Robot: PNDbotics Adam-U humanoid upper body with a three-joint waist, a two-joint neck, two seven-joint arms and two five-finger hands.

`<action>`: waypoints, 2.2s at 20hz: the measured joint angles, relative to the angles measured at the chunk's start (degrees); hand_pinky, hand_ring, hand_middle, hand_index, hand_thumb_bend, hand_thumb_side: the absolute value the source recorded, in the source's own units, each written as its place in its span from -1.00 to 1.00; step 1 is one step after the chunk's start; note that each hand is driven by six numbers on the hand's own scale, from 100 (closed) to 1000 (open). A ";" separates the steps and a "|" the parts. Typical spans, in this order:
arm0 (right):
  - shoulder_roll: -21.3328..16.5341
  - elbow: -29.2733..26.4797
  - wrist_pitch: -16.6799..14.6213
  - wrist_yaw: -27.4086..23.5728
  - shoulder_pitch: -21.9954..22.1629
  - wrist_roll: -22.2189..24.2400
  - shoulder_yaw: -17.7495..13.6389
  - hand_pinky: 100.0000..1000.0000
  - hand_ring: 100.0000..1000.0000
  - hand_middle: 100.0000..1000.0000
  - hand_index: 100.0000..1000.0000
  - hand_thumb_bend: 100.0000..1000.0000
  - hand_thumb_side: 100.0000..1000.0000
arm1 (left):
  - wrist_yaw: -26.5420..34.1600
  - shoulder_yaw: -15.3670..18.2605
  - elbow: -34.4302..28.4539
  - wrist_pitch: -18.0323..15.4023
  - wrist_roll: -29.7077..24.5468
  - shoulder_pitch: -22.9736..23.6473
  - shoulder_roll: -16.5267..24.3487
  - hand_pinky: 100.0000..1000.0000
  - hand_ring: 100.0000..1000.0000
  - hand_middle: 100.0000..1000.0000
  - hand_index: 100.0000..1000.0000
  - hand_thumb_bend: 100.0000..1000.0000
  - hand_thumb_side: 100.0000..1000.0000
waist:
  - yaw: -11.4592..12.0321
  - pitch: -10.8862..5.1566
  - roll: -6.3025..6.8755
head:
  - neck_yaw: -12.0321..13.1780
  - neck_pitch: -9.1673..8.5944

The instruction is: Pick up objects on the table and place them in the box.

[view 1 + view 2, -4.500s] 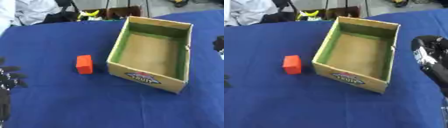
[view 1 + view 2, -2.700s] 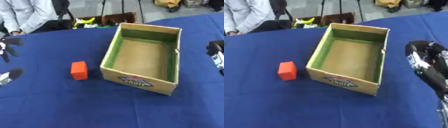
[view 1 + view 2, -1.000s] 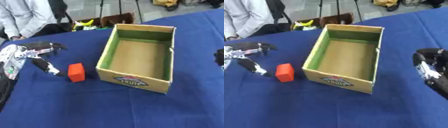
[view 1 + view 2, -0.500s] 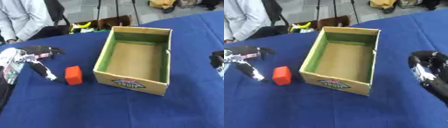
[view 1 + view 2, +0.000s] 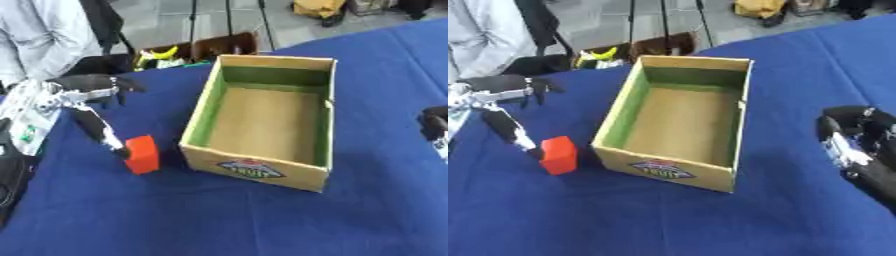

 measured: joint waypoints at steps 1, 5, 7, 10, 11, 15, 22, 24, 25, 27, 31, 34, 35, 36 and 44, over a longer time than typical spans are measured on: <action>0.00 0.00 -0.01 -0.01 -0.12 0.06 0.02 0.66 0.55 -0.09 0.35 -0.65 -0.16 | 0.42 -0.08 0.01 0.47 -0.47 -0.22 -0.21 -0.10 0.32 0.74 0.98 1.00 0.03 | -0.05 0.04 0.05 | 0.06 -0.03; 0.01 0.00 0.03 -0.03 -0.27 0.31 0.31 0.66 0.55 -0.09 0.35 -0.65 -0.16 | 0.70 -0.31 0.37 2.23 -2.23 -1.21 -1.09 -0.11 0.30 0.69 0.96 1.00 0.05 | -0.39 0.16 0.13 | 0.38 -0.05; 0.01 0.00 0.03 -0.04 -0.28 0.39 0.32 0.66 0.54 -0.09 0.35 -0.65 -0.16 | 0.43 -0.39 0.48 2.69 -2.69 -1.36 -1.40 -0.14 0.27 0.64 0.90 1.00 0.18 | -0.46 0.17 0.18 | 0.43 -0.06; 0.03 0.00 0.02 -0.05 -0.59 0.45 0.34 0.66 0.54 -0.09 0.35 -0.66 -0.16 | -1.89 -0.71 0.45 2.87 -2.78 -1.83 -1.77 -0.19 0.08 0.62 0.86 1.00 0.17 | -1.35 0.55 0.43 | 0.57 -0.24; 0.03 0.00 0.04 -0.05 -0.72 0.47 0.34 0.66 0.54 -0.09 0.35 -0.66 -0.16 | -2.88 -0.97 0.45 2.89 -2.55 -1.84 -2.12 -0.20 0.06 0.62 0.86 1.00 0.16 | -1.41 0.58 0.57 | 0.63 -0.36; 0.04 -0.01 0.13 -0.07 -0.76 0.57 0.34 0.66 0.54 -0.09 0.35 -0.66 -0.16 | -5.52 -1.53 0.66 2.72 -1.45 -1.83 -3.01 -0.21 0.00 0.59 0.84 1.00 0.15 | -1.49 0.72 0.64 | 0.66 -0.56; 0.04 -0.02 0.23 -0.23 -0.78 0.72 0.34 0.66 0.54 -0.09 0.35 -0.66 -0.17 | -9.44 -2.43 0.43 3.56 1.37 -1.67 -3.17 -0.35 0.05 0.48 0.70 0.64 0.23 | -1.51 0.89 0.94 | 0.62 -0.57; 0.04 -0.02 0.22 -0.25 -0.78 0.73 0.34 0.66 0.54 -0.09 0.35 -0.66 -0.17 | -11.26 -2.70 0.41 3.68 2.58 -1.56 -3.25 -0.41 0.04 0.44 0.70 0.56 0.21 | -1.51 0.93 0.94 | 0.62 -0.57; 0.04 -0.02 0.22 -0.25 -0.79 0.73 0.34 0.66 0.54 -0.09 0.35 -0.66 -0.17 | -12.13 -2.75 0.41 3.63 3.16 -1.49 -3.44 -0.41 0.04 0.44 0.70 0.56 0.21 | -1.50 0.94 0.94 | 0.62 -0.57; 0.04 -0.02 0.21 -0.27 -0.79 0.75 0.34 0.66 0.54 -0.09 0.35 -0.66 -0.17 | -13.58 -2.76 0.45 3.41 4.20 -1.37 -3.62 -0.55 -0.08 0.43 0.67 0.52 0.19 | -1.50 1.01 0.94 | 0.62 -0.58; 0.04 -0.02 0.16 -0.28 -0.82 0.80 0.34 0.66 0.54 -0.09 0.35 -0.66 -0.17 | -14.79 -2.78 1.10 3.15 5.44 -1.16 -4.22 -0.64 -0.14 0.46 0.65 0.55 0.12 | -1.53 1.05 0.94 | 0.60 -0.60; 0.04 -0.03 0.15 -0.31 -0.82 0.81 0.34 0.66 0.54 -0.09 0.35 -0.66 -0.17 | -14.68 -2.93 1.57 3.03 5.57 -0.82 -4.61 -0.68 -0.17 0.45 0.63 0.58 0.07 | -1.52 1.05 0.94 | 0.46 -0.66; 0.04 -0.03 0.15 -0.32 -0.82 0.82 0.34 0.66 0.54 -0.09 0.35 -0.66 -0.17 | -14.43 -2.95 1.58 2.98 5.59 -0.80 -4.68 -0.69 -0.18 0.39 0.61 0.55 0.07 | -1.50 1.05 0.94 | 0.43 -0.74; 0.04 -0.03 0.16 -0.32 -0.82 0.83 0.34 0.66 0.54 -0.09 0.35 -0.66 -0.17 | -14.14 -2.96 1.60 2.95 5.57 -0.79 -4.71 -0.71 -0.19 0.30 0.58 0.52 0.07 | -1.50 1.05 0.94 | 0.41 -0.76; 0.07 -0.04 0.23 -0.32 -0.81 0.91 0.33 0.66 0.54 -0.09 0.35 -0.65 -0.15 | -13.40 -3.10 1.85 2.96 5.76 -0.63 -4.76 -0.64 -0.13 0.60 0.78 0.57 0.17 | -1.46 1.04 0.95 | 0.39 -1.04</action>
